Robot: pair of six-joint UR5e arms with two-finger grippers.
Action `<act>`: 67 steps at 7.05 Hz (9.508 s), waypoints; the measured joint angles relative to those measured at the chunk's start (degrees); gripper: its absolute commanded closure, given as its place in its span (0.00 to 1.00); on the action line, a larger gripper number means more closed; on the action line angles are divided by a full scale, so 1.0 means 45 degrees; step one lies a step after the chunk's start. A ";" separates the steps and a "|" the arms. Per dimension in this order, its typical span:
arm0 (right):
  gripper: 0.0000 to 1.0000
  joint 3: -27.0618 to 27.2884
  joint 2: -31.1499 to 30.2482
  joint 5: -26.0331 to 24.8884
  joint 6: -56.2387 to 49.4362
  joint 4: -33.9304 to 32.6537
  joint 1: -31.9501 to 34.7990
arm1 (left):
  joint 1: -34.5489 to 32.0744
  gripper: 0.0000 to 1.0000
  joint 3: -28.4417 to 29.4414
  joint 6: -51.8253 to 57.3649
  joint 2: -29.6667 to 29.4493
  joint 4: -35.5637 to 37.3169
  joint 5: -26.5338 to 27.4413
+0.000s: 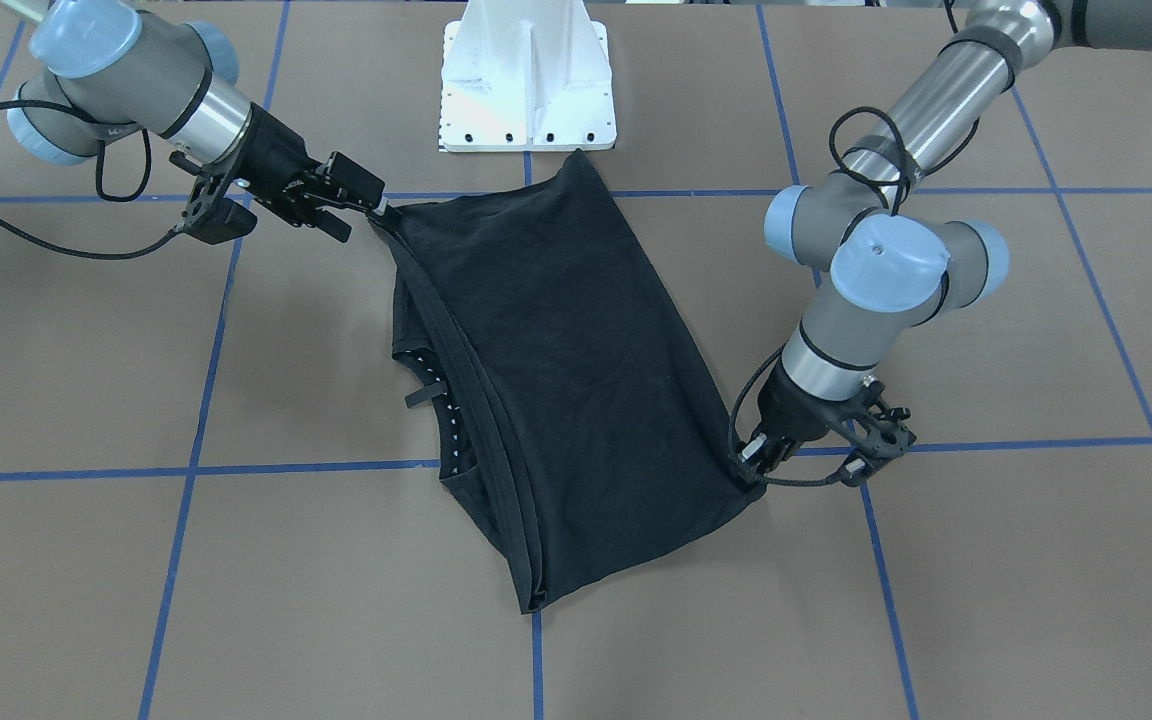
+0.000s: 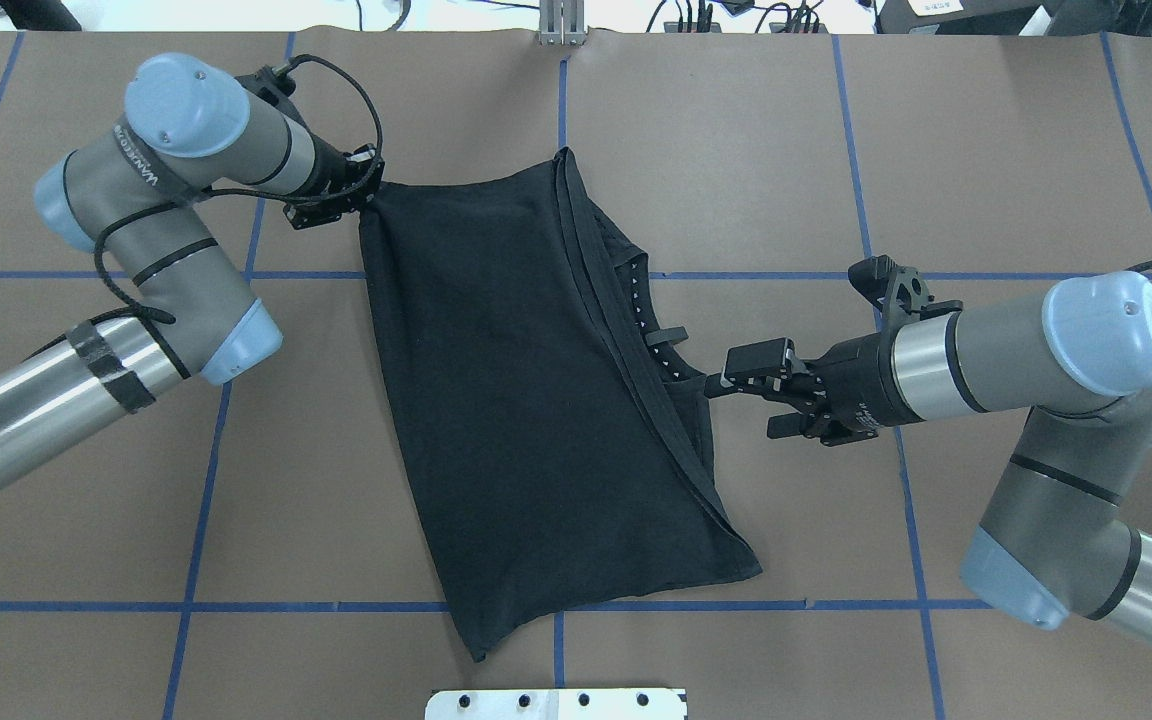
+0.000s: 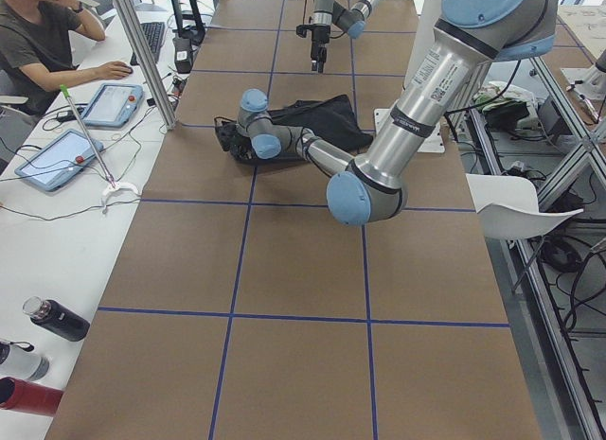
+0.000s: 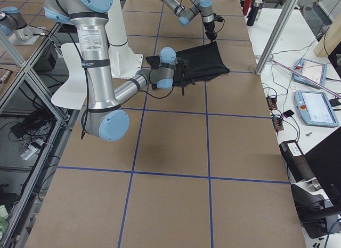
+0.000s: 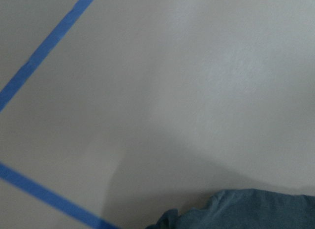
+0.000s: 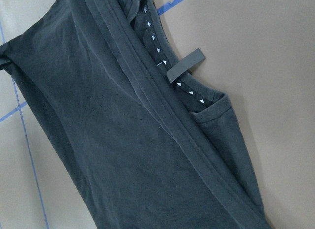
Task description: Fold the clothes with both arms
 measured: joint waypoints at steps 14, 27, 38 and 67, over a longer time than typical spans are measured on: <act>0.00 -0.0040 0.0284 -0.0903 -0.3071 -0.1680 0.0301 | -0.0544 0.00 0.1323 0.1477 -0.0514 -0.3621 0.1699; 0.00 -0.0577 0.3143 -0.7229 -0.8272 -0.9552 -0.4167 | -0.0717 0.00 -0.2290 0.1726 0.2391 -0.3555 0.0378; 0.00 -0.0495 0.2860 -0.7087 -0.8762 -0.9942 -0.3614 | -0.0697 0.00 -0.2300 0.1711 0.2376 -0.3543 0.0280; 0.00 -0.1689 0.4190 -0.6354 -0.9933 -0.9974 -0.2866 | -0.0612 0.00 -0.2173 0.1680 0.2376 -0.3543 0.0280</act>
